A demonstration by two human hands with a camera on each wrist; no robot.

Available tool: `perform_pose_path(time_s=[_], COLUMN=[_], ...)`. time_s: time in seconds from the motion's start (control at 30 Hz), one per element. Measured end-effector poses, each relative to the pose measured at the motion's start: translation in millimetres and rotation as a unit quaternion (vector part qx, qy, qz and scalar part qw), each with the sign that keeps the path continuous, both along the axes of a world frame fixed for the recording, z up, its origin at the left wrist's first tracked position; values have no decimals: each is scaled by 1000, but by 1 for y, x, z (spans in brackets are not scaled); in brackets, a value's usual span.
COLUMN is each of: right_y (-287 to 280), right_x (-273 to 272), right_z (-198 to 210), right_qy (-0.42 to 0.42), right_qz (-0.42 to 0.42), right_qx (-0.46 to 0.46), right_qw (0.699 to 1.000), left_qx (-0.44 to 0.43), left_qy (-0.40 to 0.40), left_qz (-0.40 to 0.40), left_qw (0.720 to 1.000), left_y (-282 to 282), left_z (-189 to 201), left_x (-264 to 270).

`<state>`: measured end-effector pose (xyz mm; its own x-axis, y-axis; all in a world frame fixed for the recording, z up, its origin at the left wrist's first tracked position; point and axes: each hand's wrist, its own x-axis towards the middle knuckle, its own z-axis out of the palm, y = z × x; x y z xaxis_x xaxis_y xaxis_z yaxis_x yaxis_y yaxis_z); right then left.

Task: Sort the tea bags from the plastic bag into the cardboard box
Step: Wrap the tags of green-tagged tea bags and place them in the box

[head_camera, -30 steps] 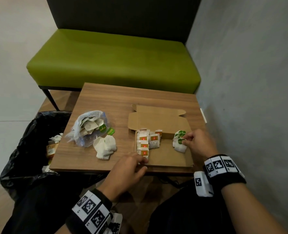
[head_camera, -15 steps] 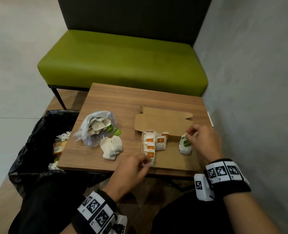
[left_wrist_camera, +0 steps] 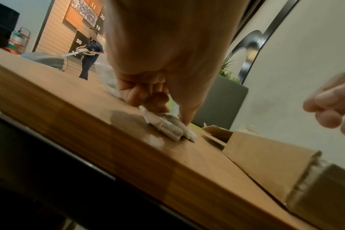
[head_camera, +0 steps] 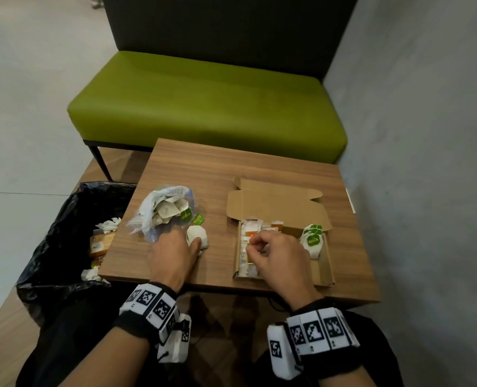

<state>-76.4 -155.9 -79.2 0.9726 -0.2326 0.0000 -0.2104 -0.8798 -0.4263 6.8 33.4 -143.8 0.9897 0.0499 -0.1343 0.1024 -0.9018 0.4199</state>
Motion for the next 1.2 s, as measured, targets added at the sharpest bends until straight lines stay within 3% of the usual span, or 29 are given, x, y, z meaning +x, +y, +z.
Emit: perform_pose_path(time_s=[0.13,0.3,0.4,0.47,0.67,0.77,0.87,1.0,1.2], right_y=[6,10,13,15,27,34,42,40,37], right_x=[-3,-7,-8,-7,-5,-4,-6,-14,-19], right_z=[-4,-5,-6,-5,-1,0,8,16,9], right_qy=[3,-12,-36,-61,-60,-65,-71,-110,-197], right_qz=[6,9,7,8,48,70,80,79,-11], right_qx=[12,35,85,129,258,306,431,514,442], right_qw=[1000,999,996,990,963,947,896,847,875], left_qx=[-49,-245,-309,-373,-576,-607,-612,-592,-516], left_qy=[5,11,-13,0,92,106,109,66,31], left_qz=[11,-1,-16,-26,-54,-79,-86,-77,-136], left_qw=[999,969,951,927,811,784,778,799,845], left_y=[1,5,9,10,7,8,5,4,1], left_z=[1,11,24,36,68,76,85,88,87], left_x=[-5,-12,-17,-21,-38,-36,-37,-37,-47])
